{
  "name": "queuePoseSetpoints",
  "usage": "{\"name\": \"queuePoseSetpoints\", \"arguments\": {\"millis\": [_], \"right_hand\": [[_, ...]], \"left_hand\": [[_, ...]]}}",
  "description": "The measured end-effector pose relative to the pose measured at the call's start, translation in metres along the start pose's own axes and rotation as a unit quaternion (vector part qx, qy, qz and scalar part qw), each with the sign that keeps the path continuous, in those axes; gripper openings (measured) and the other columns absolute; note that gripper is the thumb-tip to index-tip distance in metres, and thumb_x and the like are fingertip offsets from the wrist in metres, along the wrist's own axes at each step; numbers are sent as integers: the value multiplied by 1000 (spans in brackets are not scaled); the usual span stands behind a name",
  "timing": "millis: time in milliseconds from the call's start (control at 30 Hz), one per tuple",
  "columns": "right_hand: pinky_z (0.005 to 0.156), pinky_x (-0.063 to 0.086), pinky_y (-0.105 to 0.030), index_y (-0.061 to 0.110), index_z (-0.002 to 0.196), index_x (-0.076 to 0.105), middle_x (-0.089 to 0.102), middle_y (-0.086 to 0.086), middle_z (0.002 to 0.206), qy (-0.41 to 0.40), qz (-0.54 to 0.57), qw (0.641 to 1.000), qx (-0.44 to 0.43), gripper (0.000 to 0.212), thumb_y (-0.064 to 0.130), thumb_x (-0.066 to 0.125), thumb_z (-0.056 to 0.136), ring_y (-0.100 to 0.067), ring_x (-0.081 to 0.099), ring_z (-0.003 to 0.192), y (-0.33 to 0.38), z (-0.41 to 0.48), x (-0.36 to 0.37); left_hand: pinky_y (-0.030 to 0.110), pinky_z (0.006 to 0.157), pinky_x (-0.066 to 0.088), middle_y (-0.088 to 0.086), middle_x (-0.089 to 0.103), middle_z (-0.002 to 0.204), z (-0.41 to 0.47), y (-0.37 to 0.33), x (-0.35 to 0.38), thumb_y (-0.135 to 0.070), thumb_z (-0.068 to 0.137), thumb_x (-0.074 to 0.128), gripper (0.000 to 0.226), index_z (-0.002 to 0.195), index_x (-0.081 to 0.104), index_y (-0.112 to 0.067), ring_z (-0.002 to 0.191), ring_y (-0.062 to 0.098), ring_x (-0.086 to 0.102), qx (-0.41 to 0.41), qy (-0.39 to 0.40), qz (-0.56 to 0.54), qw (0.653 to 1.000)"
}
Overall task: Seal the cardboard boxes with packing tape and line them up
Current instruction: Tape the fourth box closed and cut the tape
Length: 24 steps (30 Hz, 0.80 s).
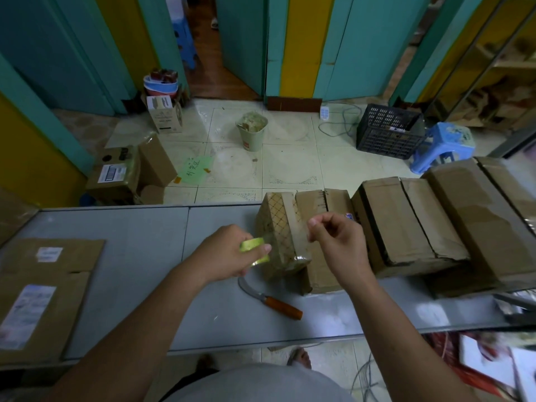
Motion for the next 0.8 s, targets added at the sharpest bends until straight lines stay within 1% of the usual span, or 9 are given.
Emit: {"name": "queuePoseSetpoints", "arguments": {"millis": [100,167,233,300,400,500,667,733,800], "right_hand": [[78,59,-21,11,91,74,72,-8,76,-16,11,1000,7,14,17,66,101,-21,71,76,-4,-3,0],[78,59,-23,6,91,73,72,-10,77,-22,33,999,32,18,17,64,103,-22,69,76,-12,-7,-1],[80,60,-33,1,94,74,72,-14,81,-25,82,993,79,20,16,64,103,-22,67,76,-23,-10,-5],[85,59,-41,-1,99,75,73,-20,89,-27,119,985,126,21,16,65,102,-25,67,82,-34,-11,-11],[79,60,-35,1,96,76,73,-16,84,-19,93,984,153,19,17,67,101,-22,67,79,-46,-16,-14],[70,60,-28,3,93,76,72,-18,79,-29,64,985,158,15,16,70,99,-22,66,74,-53,-17,-18],[78,58,-40,5,90,75,71,-10,77,-36,12,985,167,15,18,72,98,-24,67,76,-62,-14,-24],[83,60,-41,8,92,75,74,-11,83,-40,-8,984,171,15,20,70,99,-28,71,86,-65,-16,-21],[81,60,-38,11,92,75,75,-10,85,-51,-11,983,175,15,22,69,100,-27,72,89,-68,-17,-18]], "left_hand": [[34,59,59,-7,71,56,2,-3,-5,-85,82,59,68,69,66,-19,48,8,69,-35,-17,90,995],[33,59,59,-7,71,57,3,-5,-6,-91,78,59,73,70,69,-19,49,7,70,-19,-18,89,996],[32,57,57,-2,73,61,1,-6,-8,-91,76,63,72,72,74,-20,55,14,73,7,16,13,1000],[32,54,56,2,72,61,-1,-4,-8,-83,79,70,58,73,77,-26,56,20,72,26,39,-89,995],[26,47,53,2,66,56,0,2,-1,-69,82,77,46,72,77,-24,51,16,69,25,28,-145,989],[25,43,49,-1,57,48,2,10,9,-66,82,76,50,61,68,-22,45,17,65,-17,16,-73,997],[24,47,39,-2,54,42,8,13,12,-65,87,73,57,55,54,-20,40,12,58,-57,33,121,990],[26,52,34,-6,52,51,10,9,13,-69,86,70,57,61,51,-21,48,10,55,-53,14,185,981],[29,59,39,-9,62,73,11,6,11,-70,87,68,45,78,58,-27,70,11,62,-50,-1,235,971]]}}
Point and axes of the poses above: each hand's wrist, its own z-axis towards the middle knuckle, its own x-axis out of the palm, y = z × x, the point moved 1 cm from there along z, towards the middle knuckle
